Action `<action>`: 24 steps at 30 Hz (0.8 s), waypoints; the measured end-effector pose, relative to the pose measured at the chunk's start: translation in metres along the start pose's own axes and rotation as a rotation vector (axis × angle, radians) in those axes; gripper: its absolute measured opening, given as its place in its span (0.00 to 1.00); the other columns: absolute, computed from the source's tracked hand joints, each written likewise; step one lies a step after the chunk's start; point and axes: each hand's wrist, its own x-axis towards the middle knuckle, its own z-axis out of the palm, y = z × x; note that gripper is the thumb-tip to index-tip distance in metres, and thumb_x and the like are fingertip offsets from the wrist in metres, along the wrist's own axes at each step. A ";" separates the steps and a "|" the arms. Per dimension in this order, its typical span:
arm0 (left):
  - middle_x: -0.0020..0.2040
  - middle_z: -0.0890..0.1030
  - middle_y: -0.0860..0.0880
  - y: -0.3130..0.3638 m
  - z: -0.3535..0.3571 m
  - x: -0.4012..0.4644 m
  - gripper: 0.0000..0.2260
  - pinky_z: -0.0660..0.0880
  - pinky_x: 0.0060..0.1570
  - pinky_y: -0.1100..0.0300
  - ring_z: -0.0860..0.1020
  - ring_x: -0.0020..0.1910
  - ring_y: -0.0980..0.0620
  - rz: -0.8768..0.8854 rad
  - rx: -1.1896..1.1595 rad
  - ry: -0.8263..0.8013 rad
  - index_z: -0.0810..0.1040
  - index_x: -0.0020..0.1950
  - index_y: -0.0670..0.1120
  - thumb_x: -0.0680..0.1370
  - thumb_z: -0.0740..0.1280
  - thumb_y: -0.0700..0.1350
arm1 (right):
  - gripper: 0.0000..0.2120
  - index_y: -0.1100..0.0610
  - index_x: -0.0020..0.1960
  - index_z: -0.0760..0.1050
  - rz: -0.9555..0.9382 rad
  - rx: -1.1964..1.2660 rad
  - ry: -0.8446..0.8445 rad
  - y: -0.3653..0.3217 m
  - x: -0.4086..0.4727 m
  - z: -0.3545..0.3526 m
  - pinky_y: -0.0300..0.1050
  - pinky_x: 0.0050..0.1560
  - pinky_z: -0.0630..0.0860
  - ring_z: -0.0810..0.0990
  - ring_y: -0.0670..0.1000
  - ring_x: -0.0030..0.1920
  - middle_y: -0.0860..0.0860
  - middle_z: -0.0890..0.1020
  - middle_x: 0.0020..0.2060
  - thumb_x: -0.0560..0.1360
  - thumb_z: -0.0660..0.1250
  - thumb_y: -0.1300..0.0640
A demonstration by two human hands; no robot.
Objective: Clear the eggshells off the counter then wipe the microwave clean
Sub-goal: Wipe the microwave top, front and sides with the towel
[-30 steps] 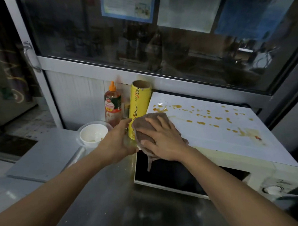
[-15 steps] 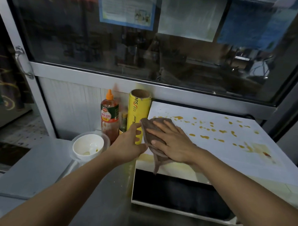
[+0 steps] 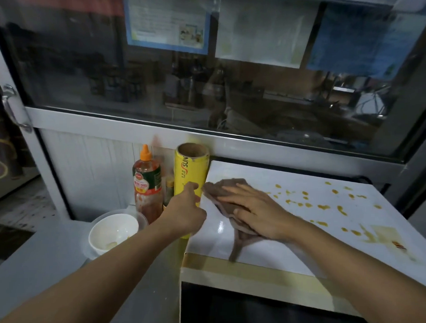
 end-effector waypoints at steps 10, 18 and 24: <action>0.66 0.72 0.42 0.017 0.015 0.028 0.28 0.71 0.52 0.56 0.72 0.62 0.42 -0.001 0.120 0.081 0.58 0.72 0.47 0.74 0.62 0.36 | 0.23 0.35 0.72 0.55 0.136 -0.147 -0.032 0.023 0.034 0.005 0.53 0.72 0.49 0.48 0.51 0.75 0.40 0.53 0.75 0.77 0.50 0.41; 0.66 0.73 0.48 0.033 0.030 0.032 0.22 0.70 0.63 0.50 0.70 0.65 0.46 0.170 0.468 0.142 0.71 0.67 0.47 0.73 0.61 0.37 | 0.22 0.37 0.74 0.50 0.610 -0.256 -0.054 0.092 -0.030 -0.040 0.55 0.74 0.47 0.46 0.54 0.76 0.42 0.48 0.76 0.80 0.46 0.42; 0.67 0.72 0.51 0.064 0.058 0.029 0.22 0.67 0.64 0.51 0.70 0.65 0.48 0.178 0.539 0.124 0.70 0.67 0.51 0.73 0.62 0.40 | 0.24 0.34 0.73 0.51 0.182 -0.112 -0.051 0.062 -0.091 -0.026 0.46 0.72 0.41 0.40 0.41 0.73 0.36 0.48 0.75 0.77 0.46 0.36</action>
